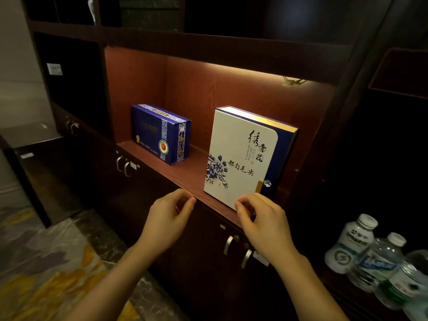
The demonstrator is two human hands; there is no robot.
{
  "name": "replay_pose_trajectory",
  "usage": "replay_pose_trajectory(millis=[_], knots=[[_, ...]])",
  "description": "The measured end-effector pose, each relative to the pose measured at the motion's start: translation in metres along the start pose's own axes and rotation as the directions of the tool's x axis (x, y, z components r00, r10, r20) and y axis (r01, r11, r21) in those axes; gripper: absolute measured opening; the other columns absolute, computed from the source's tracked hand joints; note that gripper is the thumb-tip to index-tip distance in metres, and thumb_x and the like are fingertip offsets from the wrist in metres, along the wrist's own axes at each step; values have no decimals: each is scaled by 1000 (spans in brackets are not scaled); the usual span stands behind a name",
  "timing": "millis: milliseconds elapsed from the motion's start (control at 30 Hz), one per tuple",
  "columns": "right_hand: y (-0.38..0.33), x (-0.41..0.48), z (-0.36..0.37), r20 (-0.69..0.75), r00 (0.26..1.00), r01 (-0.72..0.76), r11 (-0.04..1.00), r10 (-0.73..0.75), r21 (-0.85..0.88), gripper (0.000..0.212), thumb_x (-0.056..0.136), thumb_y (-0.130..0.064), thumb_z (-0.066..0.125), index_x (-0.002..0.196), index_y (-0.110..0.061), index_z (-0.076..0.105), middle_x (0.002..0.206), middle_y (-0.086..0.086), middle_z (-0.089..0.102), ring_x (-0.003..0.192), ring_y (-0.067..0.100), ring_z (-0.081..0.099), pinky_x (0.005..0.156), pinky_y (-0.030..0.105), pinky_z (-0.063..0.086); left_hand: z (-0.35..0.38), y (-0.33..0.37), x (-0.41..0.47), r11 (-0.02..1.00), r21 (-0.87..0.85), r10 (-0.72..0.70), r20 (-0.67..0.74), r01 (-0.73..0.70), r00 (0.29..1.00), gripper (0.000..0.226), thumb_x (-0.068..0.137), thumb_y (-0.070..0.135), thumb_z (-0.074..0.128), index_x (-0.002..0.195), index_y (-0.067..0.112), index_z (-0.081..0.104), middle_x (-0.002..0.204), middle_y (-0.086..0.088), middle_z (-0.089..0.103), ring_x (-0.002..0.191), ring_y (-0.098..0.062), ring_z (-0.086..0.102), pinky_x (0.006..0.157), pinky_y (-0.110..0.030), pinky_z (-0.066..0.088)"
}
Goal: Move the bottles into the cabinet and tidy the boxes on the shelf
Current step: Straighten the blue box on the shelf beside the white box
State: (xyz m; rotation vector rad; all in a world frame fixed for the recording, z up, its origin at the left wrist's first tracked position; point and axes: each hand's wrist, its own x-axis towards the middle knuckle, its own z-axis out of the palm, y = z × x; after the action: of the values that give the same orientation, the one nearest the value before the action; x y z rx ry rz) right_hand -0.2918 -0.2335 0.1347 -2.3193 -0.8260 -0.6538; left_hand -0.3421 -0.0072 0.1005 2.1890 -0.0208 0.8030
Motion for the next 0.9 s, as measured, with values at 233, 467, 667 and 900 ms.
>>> replay_pose_trajectory(millis=[233,467,667,900], knots=[[18,62,57,-7,1000,11,999,-11,36,5,96,-26,64,93,-27,67,83,-16,62,74,0,59,63,8,43,4,-52,57,998,44,-37,-2,37,999,6,94,39,58,91,39,63,77,19,66,74,-1,63,61,-13,48],[34,148,121,-6,1000,31,992,-30,121,4,94,-21,68,93,-24,71,82,-15,64,73,0,59,65,4,41,-6,-111,139,993,100,-59,-31,62,998,6,95,36,59,92,37,63,77,18,66,79,1,63,67,-12,47],[34,211,172,20,998,54,985,-58,161,5,94,-24,68,95,-25,73,88,-15,69,74,-3,60,65,2,41,-23,-157,189,985,125,-106,-85,116,991,8,96,35,57,93,33,64,80,16,66,82,1,62,67,-12,47],[22,272,237,57,993,85,976,-99,203,30,96,-51,50,100,-29,69,94,-22,64,84,-11,53,68,-1,38,-54,-216,235,969,150,-174,-142,195,974,10,97,32,57,99,29,66,88,17,66,84,-1,63,71,-13,49]])
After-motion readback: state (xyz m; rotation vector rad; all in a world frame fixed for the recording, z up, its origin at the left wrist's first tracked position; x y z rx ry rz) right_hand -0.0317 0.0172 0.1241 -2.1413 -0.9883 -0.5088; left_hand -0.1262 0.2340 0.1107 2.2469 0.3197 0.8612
